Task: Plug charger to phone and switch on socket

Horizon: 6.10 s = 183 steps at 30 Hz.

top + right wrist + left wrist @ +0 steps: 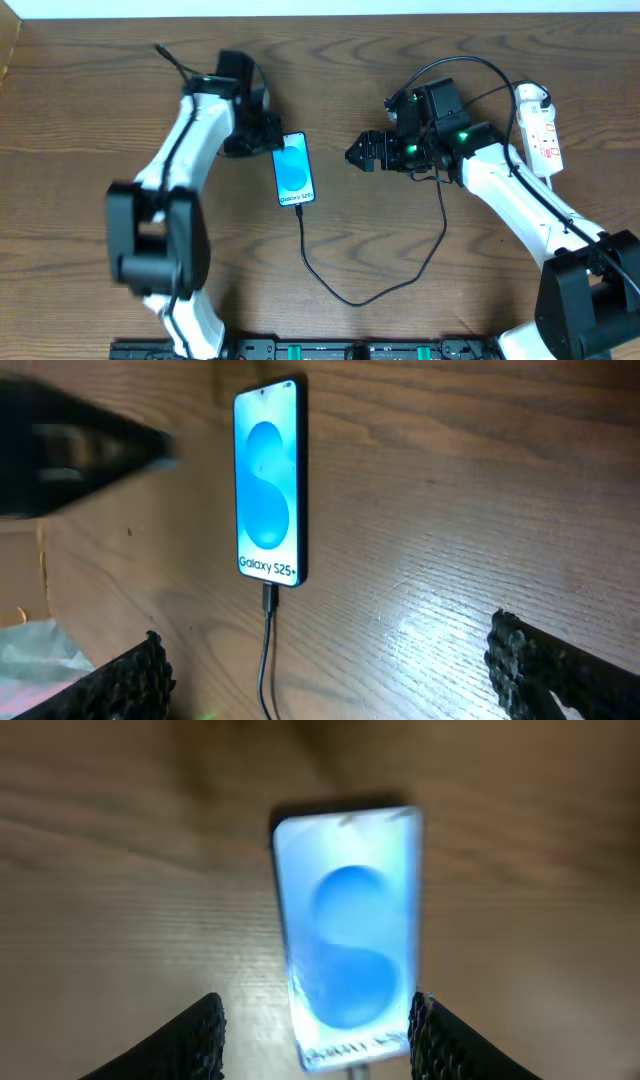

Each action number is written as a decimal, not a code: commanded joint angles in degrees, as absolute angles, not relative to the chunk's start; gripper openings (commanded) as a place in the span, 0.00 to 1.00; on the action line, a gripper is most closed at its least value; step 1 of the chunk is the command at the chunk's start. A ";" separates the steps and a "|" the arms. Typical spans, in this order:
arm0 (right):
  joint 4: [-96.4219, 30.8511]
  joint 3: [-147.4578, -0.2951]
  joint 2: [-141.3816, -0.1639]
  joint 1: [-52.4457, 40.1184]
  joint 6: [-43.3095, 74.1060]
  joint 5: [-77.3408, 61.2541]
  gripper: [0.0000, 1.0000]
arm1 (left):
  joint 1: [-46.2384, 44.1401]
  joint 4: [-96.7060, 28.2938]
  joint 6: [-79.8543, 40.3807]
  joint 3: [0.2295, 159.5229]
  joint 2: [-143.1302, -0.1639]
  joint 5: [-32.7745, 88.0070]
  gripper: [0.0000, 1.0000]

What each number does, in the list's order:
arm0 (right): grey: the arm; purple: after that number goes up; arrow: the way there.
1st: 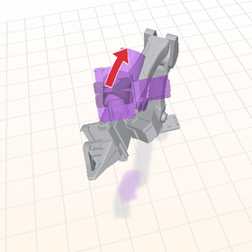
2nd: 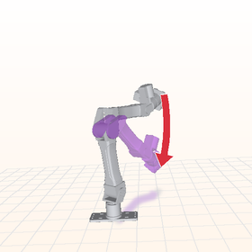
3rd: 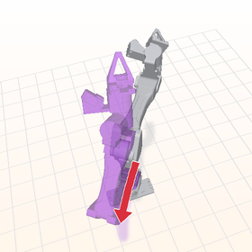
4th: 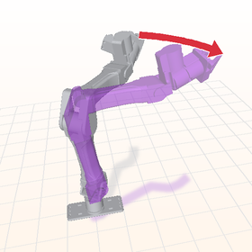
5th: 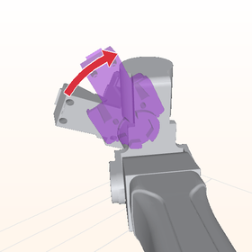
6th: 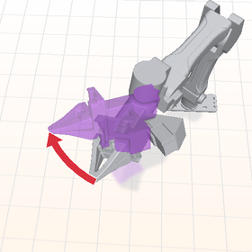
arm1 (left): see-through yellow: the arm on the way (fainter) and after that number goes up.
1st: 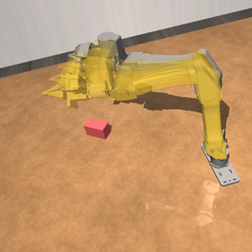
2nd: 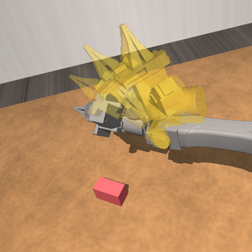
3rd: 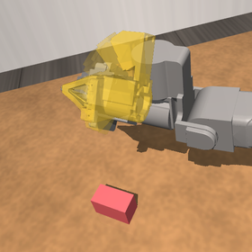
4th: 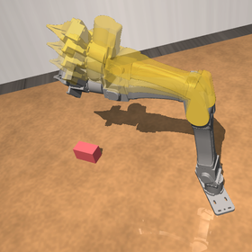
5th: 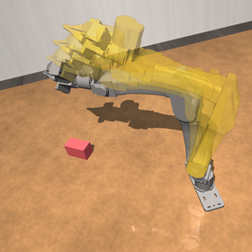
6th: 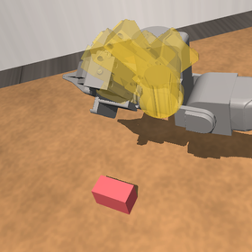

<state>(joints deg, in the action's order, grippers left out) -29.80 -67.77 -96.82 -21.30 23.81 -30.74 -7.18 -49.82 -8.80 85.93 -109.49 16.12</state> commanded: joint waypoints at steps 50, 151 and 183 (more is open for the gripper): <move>-45.15 -80.53 -98.10 28.14 11.70 -28.40 0.01 | -6.94 -52.71 -10.20 87.88 -68.49 15.35 0.93; -26.68 -80.51 -123.26 25.23 23.81 -31.38 0.01 | -6.94 -52.69 -10.20 87.88 -68.49 15.38 0.94; -29.67 -80.51 -123.26 21.52 27.44 -30.48 0.01 | -6.94 -52.71 -10.20 87.88 -68.47 15.38 0.94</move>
